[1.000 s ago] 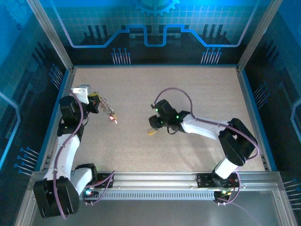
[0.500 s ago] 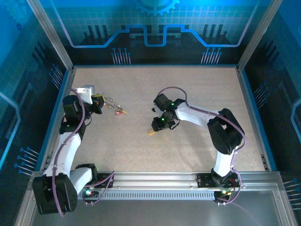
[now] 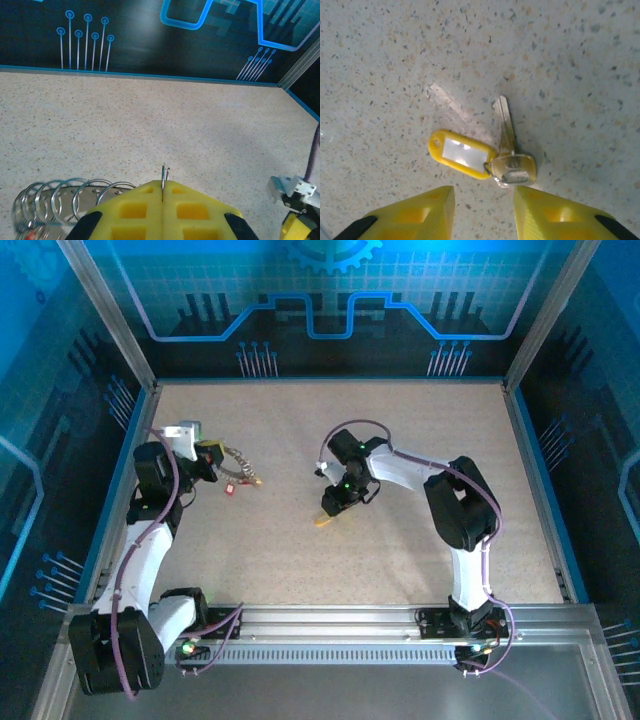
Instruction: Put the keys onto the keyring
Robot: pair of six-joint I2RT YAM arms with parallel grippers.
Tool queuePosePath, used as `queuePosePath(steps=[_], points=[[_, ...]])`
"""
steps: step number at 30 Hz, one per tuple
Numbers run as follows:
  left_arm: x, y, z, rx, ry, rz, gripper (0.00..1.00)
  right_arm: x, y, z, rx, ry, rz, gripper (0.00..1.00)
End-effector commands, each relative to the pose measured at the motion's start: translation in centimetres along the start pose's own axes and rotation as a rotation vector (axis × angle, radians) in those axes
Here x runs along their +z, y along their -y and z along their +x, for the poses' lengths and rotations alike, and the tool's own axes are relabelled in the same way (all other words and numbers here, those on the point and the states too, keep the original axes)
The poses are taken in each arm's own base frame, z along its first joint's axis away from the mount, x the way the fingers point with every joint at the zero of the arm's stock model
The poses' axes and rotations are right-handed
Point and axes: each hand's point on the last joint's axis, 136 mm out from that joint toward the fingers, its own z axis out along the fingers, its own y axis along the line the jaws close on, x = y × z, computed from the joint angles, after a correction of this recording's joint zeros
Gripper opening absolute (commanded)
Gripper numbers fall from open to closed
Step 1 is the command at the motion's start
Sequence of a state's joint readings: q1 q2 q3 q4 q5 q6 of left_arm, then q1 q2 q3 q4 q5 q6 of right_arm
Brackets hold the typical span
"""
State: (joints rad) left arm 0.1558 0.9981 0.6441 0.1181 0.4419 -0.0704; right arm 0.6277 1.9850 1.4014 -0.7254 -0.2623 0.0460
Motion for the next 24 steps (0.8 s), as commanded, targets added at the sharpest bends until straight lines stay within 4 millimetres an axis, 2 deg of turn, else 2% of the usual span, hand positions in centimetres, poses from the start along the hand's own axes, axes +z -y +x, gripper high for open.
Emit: queuePosePath(steps=[1, 6, 14, 24], points=[[-0.3, 1.8, -2.8, 0.053, 0.075, 0.07, 0.0, 0.4, 0.2, 0.7, -0.045, -0.045, 0.002, 0.39], [-0.1, 2.1, -2.6, 0.045, 0.068, 0.084, 0.0, 1.0, -0.7, 1.1, -0.051, -0.058, -0.048, 0.37], [0.1, 2.4, -2.5, 0.04, 0.058, 0.104, 0.0, 2.1, -0.5, 1.5, -0.052, -0.08, -0.048, 0.35], [0.2, 2.6, -2.3, 0.037, 0.045, 0.113, 0.0, 2.1, -0.8, 1.5, -0.063, -0.078, -0.053, 0.25]])
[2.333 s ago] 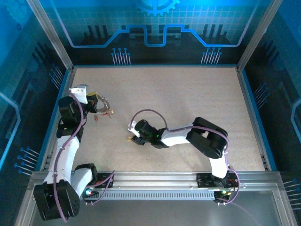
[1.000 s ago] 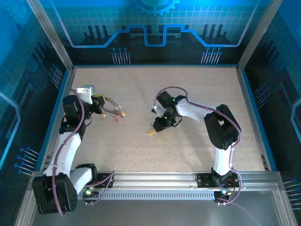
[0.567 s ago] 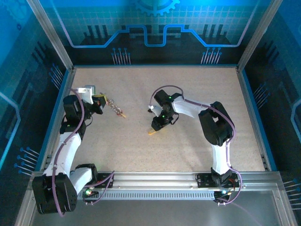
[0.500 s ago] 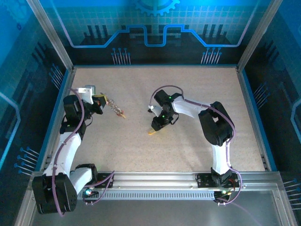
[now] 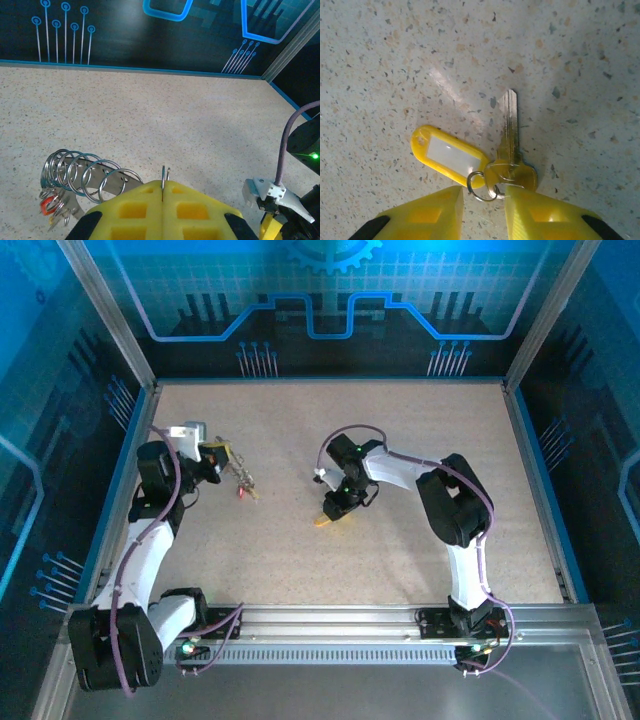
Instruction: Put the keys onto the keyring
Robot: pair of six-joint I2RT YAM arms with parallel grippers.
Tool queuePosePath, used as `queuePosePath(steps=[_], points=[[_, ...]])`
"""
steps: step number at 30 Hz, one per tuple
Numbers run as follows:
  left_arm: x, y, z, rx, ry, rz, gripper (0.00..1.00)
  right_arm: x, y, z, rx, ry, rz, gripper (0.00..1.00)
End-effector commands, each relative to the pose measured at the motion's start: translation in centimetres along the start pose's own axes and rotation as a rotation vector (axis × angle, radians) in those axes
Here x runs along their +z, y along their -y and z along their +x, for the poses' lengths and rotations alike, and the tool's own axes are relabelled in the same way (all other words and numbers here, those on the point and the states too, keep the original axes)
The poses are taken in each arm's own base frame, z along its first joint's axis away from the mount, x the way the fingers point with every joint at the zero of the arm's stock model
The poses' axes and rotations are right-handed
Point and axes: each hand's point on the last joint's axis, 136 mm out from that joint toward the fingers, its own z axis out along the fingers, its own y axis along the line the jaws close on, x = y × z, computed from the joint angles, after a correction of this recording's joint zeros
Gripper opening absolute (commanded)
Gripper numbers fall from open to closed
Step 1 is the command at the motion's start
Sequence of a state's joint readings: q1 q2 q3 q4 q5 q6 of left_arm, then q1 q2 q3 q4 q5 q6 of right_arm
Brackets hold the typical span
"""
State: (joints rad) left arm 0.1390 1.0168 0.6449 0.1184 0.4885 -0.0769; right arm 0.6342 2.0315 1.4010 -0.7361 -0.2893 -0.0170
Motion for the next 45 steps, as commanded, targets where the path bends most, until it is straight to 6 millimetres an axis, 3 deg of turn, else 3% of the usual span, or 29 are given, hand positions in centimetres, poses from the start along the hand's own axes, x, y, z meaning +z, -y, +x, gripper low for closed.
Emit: queuePosePath(steps=[1, 9, 15, 23, 34, 45], points=[[-0.2, 1.5, -2.9, 0.049, 0.071, 0.05, 0.0, 0.6, -0.8, 0.5, -0.014, -0.025, -0.026, 0.25], [-0.1, 1.5, -2.7, 0.048, 0.064, 0.051, 0.0, 0.9, -1.2, 0.2, -0.038, -0.011, -0.027, 0.19], [0.0, 1.8, -2.6, 0.057, 0.058, 0.065, 0.0, 0.3, -2.6, -0.1, -0.112, 0.041, -0.074, 0.0], [0.2, 2.2, -2.4, 0.063, 0.053, 0.082, 0.0, -1.0, -3.8, -0.9, -0.193, 0.179, -0.075, 0.0], [0.5, 2.4, -2.2, 0.063, 0.037, 0.096, 0.0, 0.4, -2.9, -0.3, -0.237, 0.156, -0.018, 0.07], [0.5, 2.5, -2.2, 0.066, 0.036, 0.099, 0.0, 0.8, -3.6, -0.3, -0.274, 0.157, -0.01, 0.14]])
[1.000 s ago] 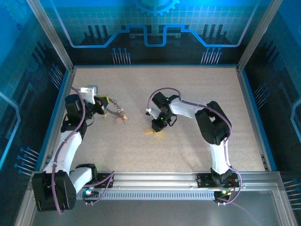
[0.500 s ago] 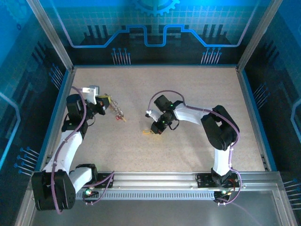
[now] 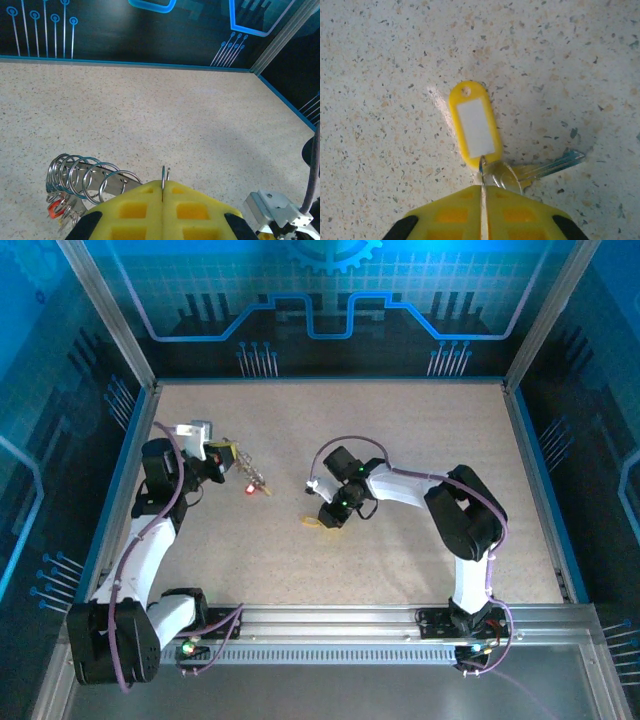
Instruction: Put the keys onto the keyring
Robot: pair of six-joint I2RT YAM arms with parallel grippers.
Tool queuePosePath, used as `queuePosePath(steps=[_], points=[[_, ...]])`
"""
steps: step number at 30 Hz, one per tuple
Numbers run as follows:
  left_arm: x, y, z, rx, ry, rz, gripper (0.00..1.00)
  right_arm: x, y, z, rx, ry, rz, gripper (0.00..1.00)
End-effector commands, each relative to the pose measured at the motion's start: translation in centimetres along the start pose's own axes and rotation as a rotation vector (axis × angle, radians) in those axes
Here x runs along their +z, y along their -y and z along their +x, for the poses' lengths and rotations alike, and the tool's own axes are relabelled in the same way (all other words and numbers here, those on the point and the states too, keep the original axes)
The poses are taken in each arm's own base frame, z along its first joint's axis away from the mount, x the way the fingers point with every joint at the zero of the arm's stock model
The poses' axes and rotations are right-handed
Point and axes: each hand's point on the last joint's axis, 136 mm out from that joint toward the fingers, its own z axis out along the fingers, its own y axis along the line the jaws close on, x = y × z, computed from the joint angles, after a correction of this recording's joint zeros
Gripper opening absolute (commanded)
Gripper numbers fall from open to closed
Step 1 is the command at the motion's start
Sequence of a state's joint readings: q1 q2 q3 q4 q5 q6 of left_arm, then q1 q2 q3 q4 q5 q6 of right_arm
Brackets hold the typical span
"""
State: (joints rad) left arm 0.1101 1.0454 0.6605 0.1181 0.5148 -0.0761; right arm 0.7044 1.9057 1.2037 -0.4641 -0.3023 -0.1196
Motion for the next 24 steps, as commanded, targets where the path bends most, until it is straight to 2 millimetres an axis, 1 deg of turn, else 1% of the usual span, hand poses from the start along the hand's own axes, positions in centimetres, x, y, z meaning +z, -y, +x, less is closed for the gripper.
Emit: queuePosePath(steps=[1, 5, 8, 13, 19, 24], points=[[-0.3, 1.5, -2.5, 0.066, 0.056, 0.049, 0.0, 0.3, -0.6, 0.1, -0.032, -0.003, -0.006, 0.15], [-0.4, 1.3, -2.5, 0.074, 0.055, 0.031, 0.0, 0.4, -0.4, 0.2, -0.039, -0.003, 0.003, 0.17], [-0.4, 1.4, -2.6, 0.079, 0.057, 0.036, 0.0, 0.6, -0.3, 0.3, -0.042, 0.0, 0.004, 0.26], [-0.5, 1.4, -2.6, 0.078, 0.06, 0.034, 0.0, 0.8, -0.6, 0.4, -0.051, -0.001, -0.013, 0.33], [-0.5, 1.4, -2.5, 0.075, 0.059, 0.035, 0.0, 1.1, -1.1, 0.2, -0.053, 0.002, -0.037, 0.33], [-0.5, 1.5, -2.6, 0.074, 0.057, 0.041, 0.0, 1.6, -0.9, 0.3, -0.049, -0.015, -0.036, 0.31]])
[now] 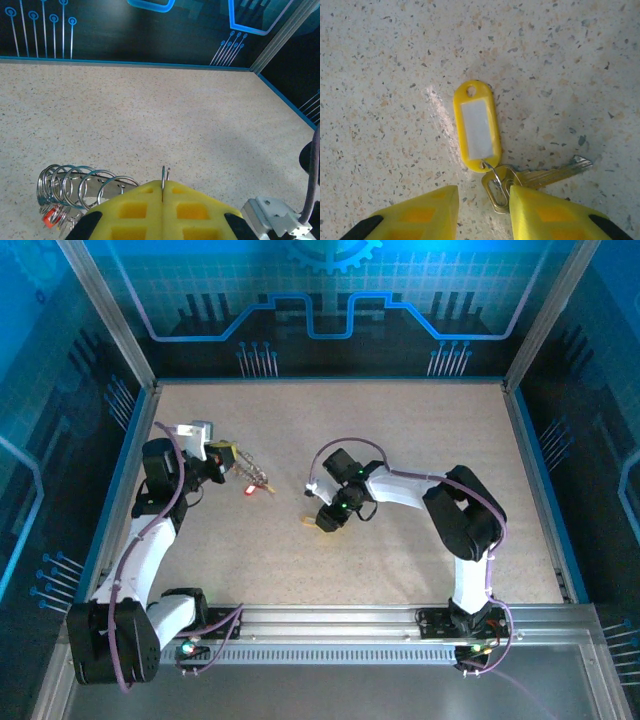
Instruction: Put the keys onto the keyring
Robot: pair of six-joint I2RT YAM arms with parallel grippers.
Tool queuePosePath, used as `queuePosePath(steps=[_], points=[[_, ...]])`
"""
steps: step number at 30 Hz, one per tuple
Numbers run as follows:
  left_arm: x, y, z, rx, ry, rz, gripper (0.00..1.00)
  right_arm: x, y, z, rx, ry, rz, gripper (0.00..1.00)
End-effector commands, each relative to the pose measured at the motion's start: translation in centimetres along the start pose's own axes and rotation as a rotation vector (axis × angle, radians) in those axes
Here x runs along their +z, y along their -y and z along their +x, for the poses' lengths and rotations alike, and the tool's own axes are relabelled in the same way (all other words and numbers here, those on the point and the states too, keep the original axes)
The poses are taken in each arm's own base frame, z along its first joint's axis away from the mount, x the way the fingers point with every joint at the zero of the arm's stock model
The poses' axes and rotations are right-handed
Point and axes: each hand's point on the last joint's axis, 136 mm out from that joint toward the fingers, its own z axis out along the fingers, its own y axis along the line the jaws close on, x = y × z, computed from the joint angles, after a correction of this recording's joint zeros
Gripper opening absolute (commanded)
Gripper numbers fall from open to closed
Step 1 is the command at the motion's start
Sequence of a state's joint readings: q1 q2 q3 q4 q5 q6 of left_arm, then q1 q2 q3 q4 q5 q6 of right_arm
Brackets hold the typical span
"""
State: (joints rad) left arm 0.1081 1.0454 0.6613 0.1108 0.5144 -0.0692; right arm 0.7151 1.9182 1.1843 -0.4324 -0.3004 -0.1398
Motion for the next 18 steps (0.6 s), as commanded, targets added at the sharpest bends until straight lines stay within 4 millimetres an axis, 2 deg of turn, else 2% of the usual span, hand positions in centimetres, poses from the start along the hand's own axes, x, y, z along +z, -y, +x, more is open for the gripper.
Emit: queuePosePath(steps=[1, 10, 18], points=[[-0.5, 1.4, -2.7, 0.07, 0.064, 0.035, 0.0, 0.9, -0.8, -0.2, -0.02, -0.008, -0.04, 0.31], [-0.6, 1.5, -2.8, 0.073, 0.071, 0.04, 0.0, 1.0, -1.6, -0.4, -0.042, -0.005, -0.058, 0.2], [-0.6, 1.7, -2.9, 0.075, 0.072, 0.043, 0.0, 0.8, -2.4, -1.0, -0.067, 0.032, -0.077, 0.24]])
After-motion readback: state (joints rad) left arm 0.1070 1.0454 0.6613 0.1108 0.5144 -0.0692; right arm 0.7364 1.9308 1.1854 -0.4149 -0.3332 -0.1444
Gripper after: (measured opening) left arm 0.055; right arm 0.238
